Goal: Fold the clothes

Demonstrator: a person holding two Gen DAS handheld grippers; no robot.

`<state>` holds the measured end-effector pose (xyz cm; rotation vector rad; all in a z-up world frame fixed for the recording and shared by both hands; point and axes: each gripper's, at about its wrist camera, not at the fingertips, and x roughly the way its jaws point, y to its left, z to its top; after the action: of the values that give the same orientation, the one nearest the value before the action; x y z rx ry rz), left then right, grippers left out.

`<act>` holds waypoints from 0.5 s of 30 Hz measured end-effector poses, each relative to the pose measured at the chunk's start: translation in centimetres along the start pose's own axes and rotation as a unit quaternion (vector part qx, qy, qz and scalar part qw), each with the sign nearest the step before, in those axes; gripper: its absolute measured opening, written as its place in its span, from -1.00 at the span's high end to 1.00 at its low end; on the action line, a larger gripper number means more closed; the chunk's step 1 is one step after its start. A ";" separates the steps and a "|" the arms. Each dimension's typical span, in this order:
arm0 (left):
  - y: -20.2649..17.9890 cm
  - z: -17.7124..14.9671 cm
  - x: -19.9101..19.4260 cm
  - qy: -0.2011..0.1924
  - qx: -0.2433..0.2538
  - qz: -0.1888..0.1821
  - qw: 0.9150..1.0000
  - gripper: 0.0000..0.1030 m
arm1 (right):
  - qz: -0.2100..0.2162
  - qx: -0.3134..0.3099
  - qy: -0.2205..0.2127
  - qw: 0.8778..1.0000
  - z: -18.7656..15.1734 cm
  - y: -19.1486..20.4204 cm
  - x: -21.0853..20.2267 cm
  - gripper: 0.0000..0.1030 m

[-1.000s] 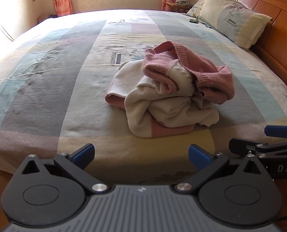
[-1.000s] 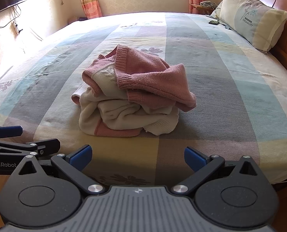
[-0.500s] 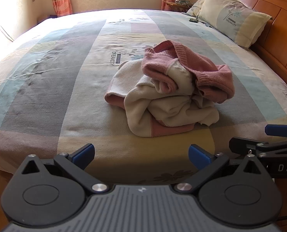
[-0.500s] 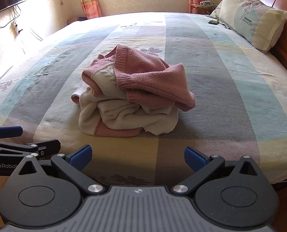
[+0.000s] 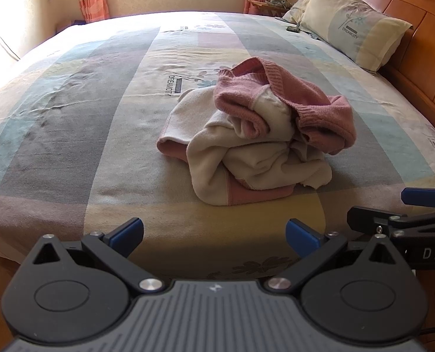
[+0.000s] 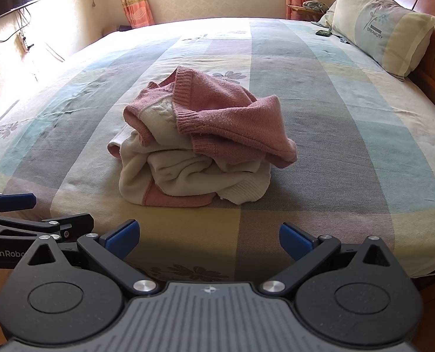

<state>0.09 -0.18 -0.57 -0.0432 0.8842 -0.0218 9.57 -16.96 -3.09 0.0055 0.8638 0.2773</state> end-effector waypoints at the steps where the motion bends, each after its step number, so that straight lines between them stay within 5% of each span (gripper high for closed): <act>1: 0.0 0.0 0.0 0.000 0.000 0.000 1.000 -0.99 | 0.000 0.000 0.000 1.000 0.0 0.0 0.0 -1.00; 15: 0.0 0.4 0.7 0.007 -0.002 -0.003 1.000 -0.99 | 0.001 0.002 0.004 1.000 0.3 -0.2 0.5 -1.00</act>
<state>0.85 -0.15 -0.85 -0.0500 0.8980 -0.0263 10.16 -17.00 -3.31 0.0096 0.8725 0.2768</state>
